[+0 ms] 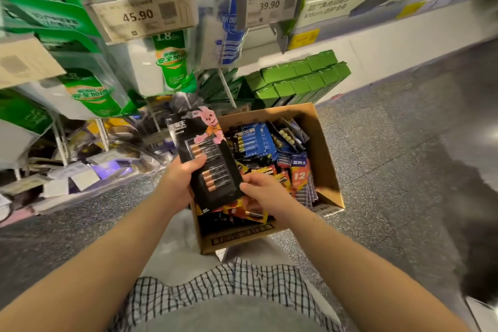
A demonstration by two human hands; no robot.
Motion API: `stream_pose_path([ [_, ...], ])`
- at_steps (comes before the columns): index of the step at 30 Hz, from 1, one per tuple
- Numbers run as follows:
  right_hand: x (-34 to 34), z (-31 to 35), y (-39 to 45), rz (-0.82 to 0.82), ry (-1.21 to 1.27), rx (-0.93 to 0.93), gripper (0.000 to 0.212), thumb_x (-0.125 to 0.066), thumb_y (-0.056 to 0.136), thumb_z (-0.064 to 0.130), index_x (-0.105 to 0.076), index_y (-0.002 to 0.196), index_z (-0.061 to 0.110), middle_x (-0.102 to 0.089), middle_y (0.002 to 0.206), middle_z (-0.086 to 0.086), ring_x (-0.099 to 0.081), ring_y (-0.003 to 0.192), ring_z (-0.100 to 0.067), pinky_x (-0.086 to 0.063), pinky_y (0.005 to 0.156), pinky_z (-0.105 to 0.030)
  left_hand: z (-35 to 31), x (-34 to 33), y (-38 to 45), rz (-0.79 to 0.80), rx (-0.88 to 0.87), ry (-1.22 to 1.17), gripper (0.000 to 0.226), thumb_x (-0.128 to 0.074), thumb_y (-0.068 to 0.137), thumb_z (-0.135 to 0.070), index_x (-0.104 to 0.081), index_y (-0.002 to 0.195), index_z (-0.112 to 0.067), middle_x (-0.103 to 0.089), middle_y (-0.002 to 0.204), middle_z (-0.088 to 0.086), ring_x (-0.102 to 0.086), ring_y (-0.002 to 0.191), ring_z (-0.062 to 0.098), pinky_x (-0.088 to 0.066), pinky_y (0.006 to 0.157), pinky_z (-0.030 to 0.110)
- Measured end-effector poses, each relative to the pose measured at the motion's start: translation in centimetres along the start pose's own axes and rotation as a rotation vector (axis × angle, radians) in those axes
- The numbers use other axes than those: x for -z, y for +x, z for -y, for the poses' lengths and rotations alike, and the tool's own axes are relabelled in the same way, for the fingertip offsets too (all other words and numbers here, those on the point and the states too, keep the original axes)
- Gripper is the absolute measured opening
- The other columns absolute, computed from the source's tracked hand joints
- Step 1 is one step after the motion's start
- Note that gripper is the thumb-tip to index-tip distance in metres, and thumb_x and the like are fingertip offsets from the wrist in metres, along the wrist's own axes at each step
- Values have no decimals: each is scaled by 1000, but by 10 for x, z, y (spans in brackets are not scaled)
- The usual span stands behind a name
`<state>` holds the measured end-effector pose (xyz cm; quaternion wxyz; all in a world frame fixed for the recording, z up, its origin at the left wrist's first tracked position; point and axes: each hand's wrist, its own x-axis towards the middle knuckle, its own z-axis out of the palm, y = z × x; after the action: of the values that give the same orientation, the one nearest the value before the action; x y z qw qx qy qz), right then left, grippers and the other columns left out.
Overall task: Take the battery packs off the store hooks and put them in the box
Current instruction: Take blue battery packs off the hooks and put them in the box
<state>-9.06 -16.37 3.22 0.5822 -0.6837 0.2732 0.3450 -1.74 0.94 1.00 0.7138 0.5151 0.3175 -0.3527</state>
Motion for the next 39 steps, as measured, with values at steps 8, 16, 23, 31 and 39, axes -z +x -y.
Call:
stream_pose_path([
  [8, 21, 1, 83, -542, 357, -274, 26, -50, 100, 26, -55, 117, 7, -65, 95, -7, -65, 87, -22, -57, 82, -39, -10, 46, 8, -67, -54, 116, 22, -57, 93, 0, -62, 99, -21, -73, 87, 2, -71, 79, 20, -54, 70, 37],
  [16, 20, 1, 104, -656, 505, -304, 28, -53, 97, 8, -47, 124, 8, -65, 96, -13, -64, 76, -19, -52, 63, -31, 0, 57, 21, -30, 2, 87, 24, -64, 87, -5, -65, 109, -15, -76, 91, 7, -75, 79, 24, -55, 72, 40],
  [23, 34, -2, 72, -547, 634, -276, 20, -53, 92, -4, -55, 105, 11, -62, 77, -9, -56, 61, -14, -49, 60, -25, 1, 38, 26, 0, 14, 127, 21, -61, 92, -8, -63, 113, -11, -74, 95, 11, -73, 83, 28, -59, 72, 40],
  [31, 3, -21, 29, -253, 593, -116, 13, -53, 92, -3, -60, 96, 7, -65, 75, -8, -56, 56, -13, -48, 55, -25, 12, 18, 29, 41, 38, 44, 19, -58, 95, -13, -65, 113, -15, -73, 103, 11, -71, 90, 28, -56, 81, 44],
  [39, -33, -3, 34, -166, 196, -39, 12, -58, 92, 6, -57, 94, 17, -68, 79, -3, -58, 51, -8, -48, 52, -21, 11, 19, 29, 95, 21, 34, 25, -52, 97, -9, -57, 122, -9, -70, 104, 10, -72, 81, 22, -61, 65, 34],
])
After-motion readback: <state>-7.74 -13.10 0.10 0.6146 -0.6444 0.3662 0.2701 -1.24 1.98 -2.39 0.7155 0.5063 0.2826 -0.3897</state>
